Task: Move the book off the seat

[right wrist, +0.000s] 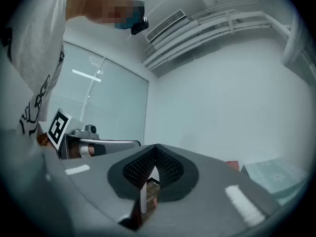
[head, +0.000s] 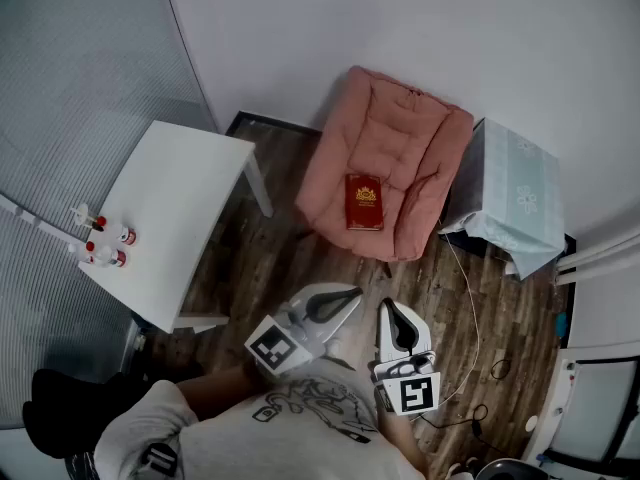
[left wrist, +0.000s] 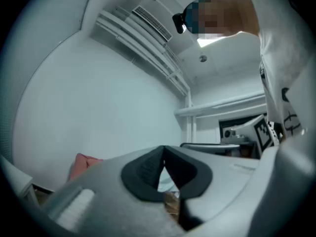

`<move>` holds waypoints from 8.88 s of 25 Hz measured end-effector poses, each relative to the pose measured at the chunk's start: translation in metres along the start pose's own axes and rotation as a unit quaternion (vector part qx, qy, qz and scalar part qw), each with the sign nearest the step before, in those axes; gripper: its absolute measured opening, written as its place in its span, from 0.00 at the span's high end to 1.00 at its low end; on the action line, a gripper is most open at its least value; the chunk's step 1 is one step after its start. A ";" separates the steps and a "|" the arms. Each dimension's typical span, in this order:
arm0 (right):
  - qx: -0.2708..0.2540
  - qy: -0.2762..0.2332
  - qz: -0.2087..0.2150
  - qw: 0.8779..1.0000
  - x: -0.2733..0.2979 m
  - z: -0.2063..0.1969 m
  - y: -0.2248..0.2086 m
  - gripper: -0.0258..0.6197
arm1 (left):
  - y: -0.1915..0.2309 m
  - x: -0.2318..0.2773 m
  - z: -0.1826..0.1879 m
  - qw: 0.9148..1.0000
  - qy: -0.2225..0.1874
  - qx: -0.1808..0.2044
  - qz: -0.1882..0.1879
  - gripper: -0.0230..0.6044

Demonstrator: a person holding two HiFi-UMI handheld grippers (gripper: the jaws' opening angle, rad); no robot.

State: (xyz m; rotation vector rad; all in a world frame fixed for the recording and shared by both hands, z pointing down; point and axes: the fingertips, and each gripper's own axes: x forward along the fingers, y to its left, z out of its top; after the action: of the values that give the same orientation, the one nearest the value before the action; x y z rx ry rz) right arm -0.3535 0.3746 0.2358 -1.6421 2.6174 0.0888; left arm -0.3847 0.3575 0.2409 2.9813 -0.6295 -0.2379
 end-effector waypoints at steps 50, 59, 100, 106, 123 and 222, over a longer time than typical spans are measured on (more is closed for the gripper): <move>0.029 0.031 0.029 0.999 0.056 -0.056 -0.121 0.95 | 0.069 0.114 -0.051 0.998 0.017 -0.036 0.043 0.96; 0.021 0.045 0.034 0.998 0.158 -0.059 -0.166 0.95 | 0.174 0.153 -0.048 0.998 0.026 -0.048 0.043 0.96; 0.079 0.147 0.066 0.984 0.327 -0.232 -0.335 0.88 | 0.393 0.278 -0.208 0.979 0.155 -0.083 0.106 0.88; 0.087 0.188 0.068 0.976 0.338 -0.313 -0.353 0.81 | 0.409 0.279 -0.288 0.971 0.190 -0.103 0.099 0.81; 0.115 0.293 0.054 0.948 0.353 -0.563 -0.393 0.67 | 0.475 0.270 -0.526 0.939 0.249 -0.173 0.161 0.67; 0.162 0.301 0.018 0.940 0.343 -0.350 -0.386 0.58 | 0.465 0.290 -0.289 0.946 0.242 -0.124 0.178 0.51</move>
State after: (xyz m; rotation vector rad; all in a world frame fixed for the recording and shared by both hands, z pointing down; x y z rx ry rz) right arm -0.1592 -0.1268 0.5509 -1.6948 2.8368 -0.9338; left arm -0.2577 -0.1701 0.5396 2.4780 -0.9614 0.3987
